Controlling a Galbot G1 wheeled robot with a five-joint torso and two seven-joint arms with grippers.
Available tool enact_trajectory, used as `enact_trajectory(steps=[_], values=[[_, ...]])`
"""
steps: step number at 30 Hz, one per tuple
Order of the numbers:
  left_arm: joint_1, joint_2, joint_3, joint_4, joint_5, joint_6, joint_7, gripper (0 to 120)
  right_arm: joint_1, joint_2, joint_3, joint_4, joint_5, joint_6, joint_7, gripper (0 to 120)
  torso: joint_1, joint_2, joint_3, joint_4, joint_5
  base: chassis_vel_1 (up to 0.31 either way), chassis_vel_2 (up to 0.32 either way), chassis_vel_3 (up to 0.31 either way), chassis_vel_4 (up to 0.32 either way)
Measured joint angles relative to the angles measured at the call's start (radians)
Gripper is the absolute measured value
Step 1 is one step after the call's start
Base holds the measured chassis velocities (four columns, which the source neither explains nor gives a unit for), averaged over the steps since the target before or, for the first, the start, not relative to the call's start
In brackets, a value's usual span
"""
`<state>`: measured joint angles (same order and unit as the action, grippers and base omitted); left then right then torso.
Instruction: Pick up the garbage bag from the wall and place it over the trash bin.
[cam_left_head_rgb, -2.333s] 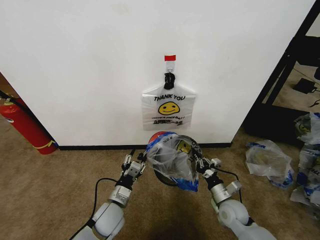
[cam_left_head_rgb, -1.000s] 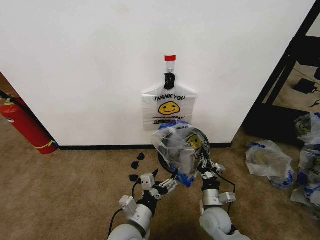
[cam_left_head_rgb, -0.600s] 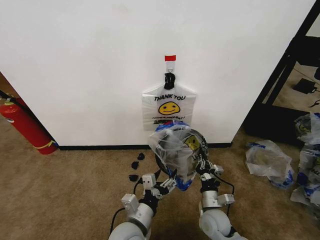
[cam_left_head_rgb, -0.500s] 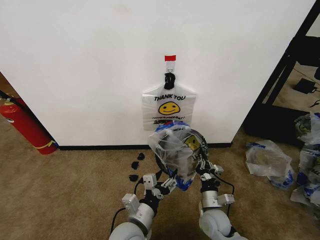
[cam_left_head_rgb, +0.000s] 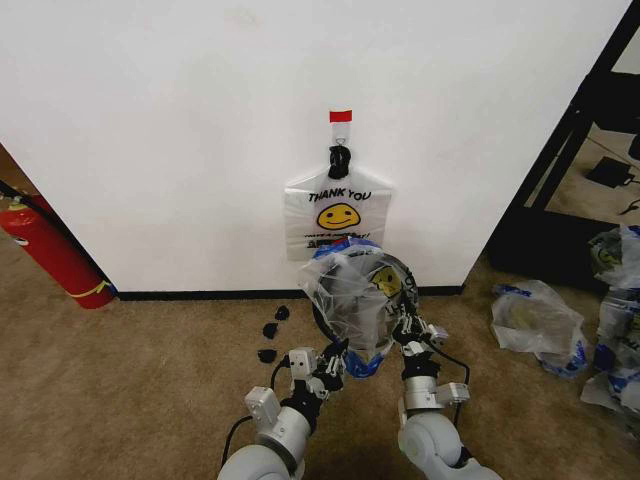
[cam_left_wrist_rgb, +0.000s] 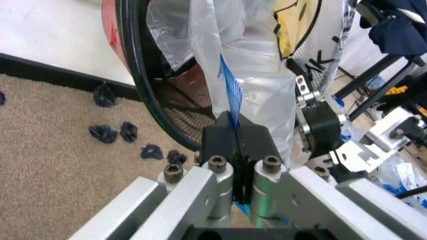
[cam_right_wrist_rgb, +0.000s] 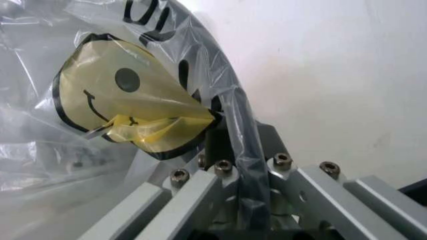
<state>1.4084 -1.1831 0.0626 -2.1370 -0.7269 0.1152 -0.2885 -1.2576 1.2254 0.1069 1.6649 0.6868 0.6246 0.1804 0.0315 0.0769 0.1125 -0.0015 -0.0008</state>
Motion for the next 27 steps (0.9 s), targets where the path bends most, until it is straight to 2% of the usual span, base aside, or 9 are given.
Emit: enact_trajectory(steps=[8,19,27], values=[[0.011,0.012,-0.005,0.001,0.002,-0.004,0.022,0,0.009,0.007,-0.003,0.002,0.020,0.000,0.008,0,0.000,0.000,0.000,0.0000,0.0000,0.000,0.000,0.000,0.000],[0.010,0.042,-0.035,0.041,0.011,-0.030,0.027,0,0.013,-0.030,-0.011,0.113,0.200,-0.076,0.122,0,0.000,0.000,0.000,0.0001,-0.0001,0.000,0.000,0.000,0.000],[-0.017,0.039,-0.041,0.092,0.028,-0.050,0.031,0,-0.019,-0.050,-0.014,0.172,0.291,-0.131,0.107,0,0.000,0.000,0.000,0.0000,0.0000,0.000,0.000,0.000,0.000]])
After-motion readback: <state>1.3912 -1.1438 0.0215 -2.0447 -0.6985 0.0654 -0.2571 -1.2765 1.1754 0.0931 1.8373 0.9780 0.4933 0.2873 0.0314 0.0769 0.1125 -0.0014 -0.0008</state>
